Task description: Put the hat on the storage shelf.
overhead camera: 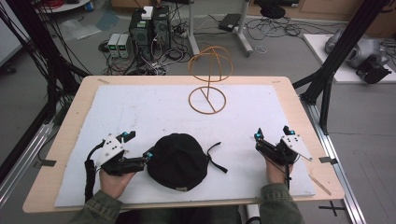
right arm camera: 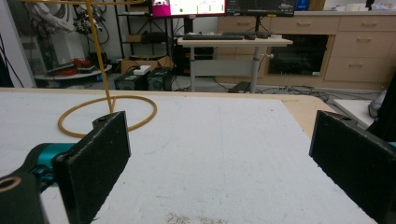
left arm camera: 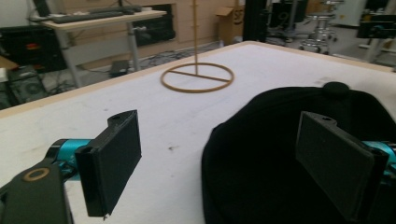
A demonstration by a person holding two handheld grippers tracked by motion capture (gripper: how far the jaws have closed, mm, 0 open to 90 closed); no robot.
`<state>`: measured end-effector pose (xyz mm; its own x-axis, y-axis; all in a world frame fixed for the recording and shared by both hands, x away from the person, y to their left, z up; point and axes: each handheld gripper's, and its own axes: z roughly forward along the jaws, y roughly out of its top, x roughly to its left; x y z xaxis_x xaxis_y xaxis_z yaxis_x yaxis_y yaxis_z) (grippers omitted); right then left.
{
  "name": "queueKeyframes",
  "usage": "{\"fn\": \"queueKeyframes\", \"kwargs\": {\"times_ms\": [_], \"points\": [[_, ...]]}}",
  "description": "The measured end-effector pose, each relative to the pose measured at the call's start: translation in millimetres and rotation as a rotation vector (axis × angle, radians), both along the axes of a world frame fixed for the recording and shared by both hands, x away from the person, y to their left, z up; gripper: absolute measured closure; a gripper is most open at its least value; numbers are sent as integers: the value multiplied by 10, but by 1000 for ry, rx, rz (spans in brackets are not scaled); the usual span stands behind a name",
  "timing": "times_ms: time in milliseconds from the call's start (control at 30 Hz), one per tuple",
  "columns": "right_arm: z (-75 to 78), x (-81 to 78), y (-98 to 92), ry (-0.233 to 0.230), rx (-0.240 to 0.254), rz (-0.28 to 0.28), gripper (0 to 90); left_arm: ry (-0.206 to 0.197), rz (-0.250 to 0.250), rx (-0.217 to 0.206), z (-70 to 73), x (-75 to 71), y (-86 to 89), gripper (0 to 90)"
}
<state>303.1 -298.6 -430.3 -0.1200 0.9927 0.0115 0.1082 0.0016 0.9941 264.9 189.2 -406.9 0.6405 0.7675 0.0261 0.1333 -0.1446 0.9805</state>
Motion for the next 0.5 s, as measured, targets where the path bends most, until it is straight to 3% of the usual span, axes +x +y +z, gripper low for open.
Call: {"fn": "queueKeyframes", "kwargs": {"times_ms": [167,300,500], "points": [[-1,1,-1,1,-4,-2,43,53,-89,41,-15,25,-85,151],[-1,1,-1,-1,-5,-2,43,66,-120,84,-48,26,-155,151],[-3,4,-4,1,-7,-2,43,75,-134,69,-60,18,-183,152]]}}
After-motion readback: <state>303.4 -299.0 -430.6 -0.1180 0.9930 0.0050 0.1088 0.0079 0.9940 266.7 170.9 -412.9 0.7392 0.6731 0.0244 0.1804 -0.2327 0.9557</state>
